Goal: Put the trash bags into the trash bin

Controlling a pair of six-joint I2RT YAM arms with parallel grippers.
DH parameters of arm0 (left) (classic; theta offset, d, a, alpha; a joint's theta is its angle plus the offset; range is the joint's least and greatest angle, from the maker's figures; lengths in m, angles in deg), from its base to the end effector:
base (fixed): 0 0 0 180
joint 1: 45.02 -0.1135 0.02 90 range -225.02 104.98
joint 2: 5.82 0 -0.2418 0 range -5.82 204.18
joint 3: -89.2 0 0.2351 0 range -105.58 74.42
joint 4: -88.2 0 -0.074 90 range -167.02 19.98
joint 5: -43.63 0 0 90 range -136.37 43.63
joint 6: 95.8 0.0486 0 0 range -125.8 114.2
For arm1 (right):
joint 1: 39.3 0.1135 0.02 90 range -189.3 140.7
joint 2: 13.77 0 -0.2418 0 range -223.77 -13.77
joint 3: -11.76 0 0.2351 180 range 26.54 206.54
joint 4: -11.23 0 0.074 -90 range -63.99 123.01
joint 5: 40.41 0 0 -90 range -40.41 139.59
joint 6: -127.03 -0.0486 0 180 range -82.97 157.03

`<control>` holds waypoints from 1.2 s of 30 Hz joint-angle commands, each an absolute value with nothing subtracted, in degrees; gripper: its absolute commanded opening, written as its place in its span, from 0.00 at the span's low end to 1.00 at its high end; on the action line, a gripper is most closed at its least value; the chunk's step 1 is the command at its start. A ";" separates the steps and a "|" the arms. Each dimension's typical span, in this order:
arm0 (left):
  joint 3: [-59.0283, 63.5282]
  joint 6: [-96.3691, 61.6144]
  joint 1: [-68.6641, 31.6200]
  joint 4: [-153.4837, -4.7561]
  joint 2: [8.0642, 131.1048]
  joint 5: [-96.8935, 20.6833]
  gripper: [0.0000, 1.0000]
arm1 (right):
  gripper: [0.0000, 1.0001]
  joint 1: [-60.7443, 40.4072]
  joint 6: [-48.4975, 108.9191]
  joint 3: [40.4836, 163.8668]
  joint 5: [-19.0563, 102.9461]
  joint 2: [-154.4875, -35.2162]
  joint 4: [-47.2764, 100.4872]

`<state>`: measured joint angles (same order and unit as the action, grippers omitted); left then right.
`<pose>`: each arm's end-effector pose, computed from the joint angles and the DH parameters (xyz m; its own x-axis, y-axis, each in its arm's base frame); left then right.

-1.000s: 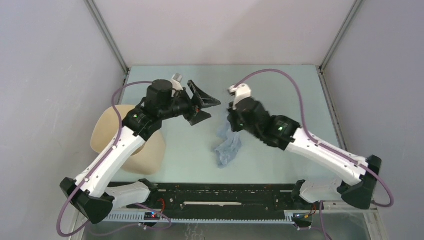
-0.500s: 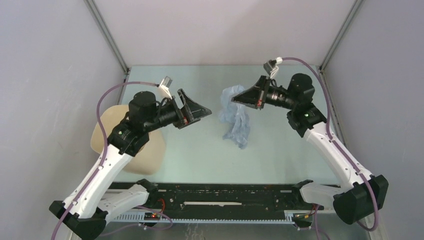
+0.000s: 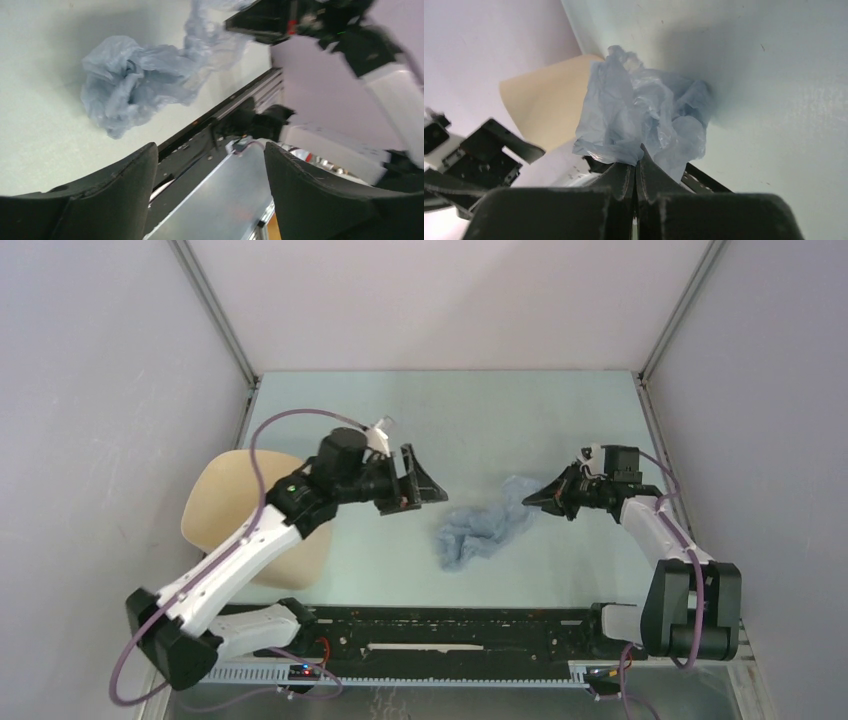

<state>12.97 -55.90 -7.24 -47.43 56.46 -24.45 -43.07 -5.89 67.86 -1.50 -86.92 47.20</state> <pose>0.1773 -0.1604 0.3239 -0.8879 -0.2122 -0.4081 0.2208 0.5818 -0.7828 0.2395 0.0221 0.1925 -0.8737 0.4862 -0.0172 0.2310 0.4457 0.8648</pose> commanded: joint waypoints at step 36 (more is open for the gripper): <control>-20.54 -40.44 -14.19 -25.98 82.20 -36.99 0.00 | 0.00 -43.30 4.57 88.68 5.95 -82.49 66.33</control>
